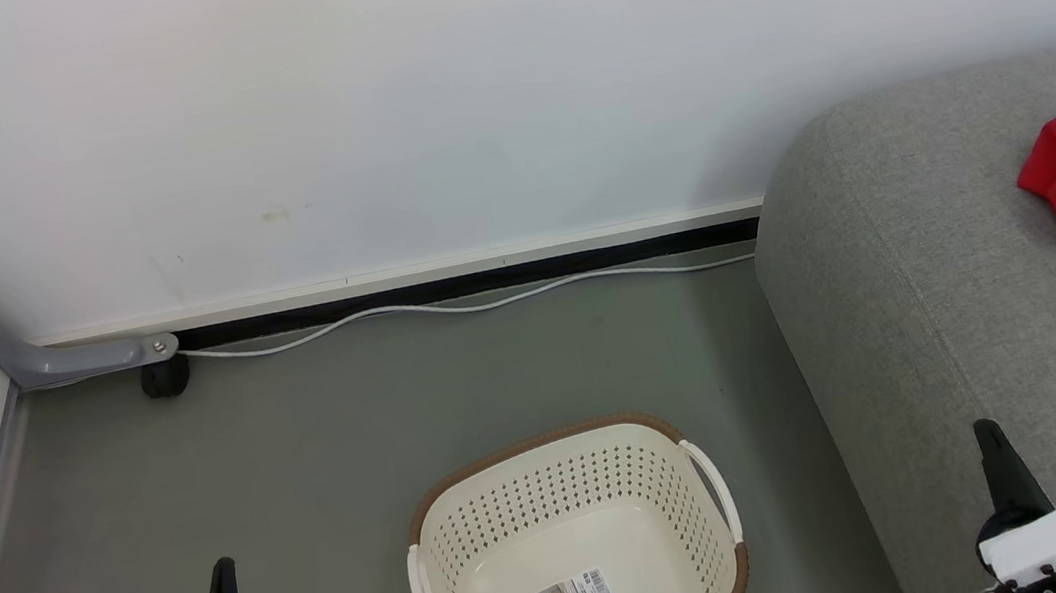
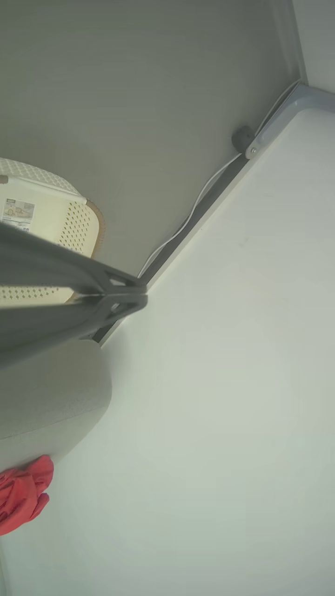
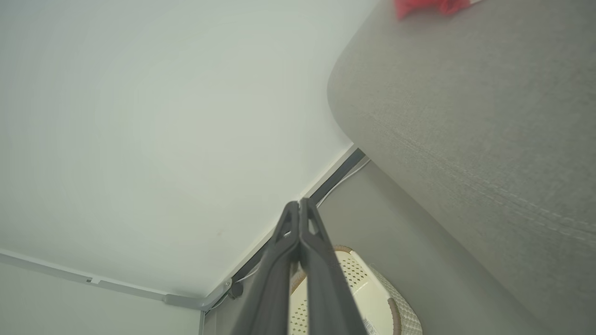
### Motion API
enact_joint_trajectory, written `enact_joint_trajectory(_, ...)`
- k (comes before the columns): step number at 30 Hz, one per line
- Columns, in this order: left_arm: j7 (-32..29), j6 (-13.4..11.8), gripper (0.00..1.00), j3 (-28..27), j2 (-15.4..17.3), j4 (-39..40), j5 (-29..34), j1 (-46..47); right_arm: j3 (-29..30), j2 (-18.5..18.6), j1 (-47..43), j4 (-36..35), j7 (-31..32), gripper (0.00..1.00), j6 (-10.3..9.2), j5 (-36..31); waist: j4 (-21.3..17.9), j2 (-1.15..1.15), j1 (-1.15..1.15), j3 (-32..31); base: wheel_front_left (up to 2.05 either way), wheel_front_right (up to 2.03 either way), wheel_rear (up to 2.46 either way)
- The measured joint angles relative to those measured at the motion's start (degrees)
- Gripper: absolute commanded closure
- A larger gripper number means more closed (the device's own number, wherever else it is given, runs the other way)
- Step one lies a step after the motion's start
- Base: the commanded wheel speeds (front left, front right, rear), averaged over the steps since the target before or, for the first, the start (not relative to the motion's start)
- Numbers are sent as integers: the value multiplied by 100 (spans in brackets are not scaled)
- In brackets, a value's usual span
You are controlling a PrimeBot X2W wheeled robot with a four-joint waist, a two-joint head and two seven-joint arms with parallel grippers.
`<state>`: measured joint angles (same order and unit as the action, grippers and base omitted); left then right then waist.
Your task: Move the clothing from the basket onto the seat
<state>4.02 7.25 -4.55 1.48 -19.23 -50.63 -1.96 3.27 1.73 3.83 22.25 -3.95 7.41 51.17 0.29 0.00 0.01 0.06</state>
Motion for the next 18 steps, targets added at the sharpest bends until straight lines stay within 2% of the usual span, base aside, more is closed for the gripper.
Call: enact_joint_trajectory(18,-296,0,100,-2,7,99,-1118,135,136,3,4,-165,294,100,0,1110,-8,0,0,3,0,0,0)
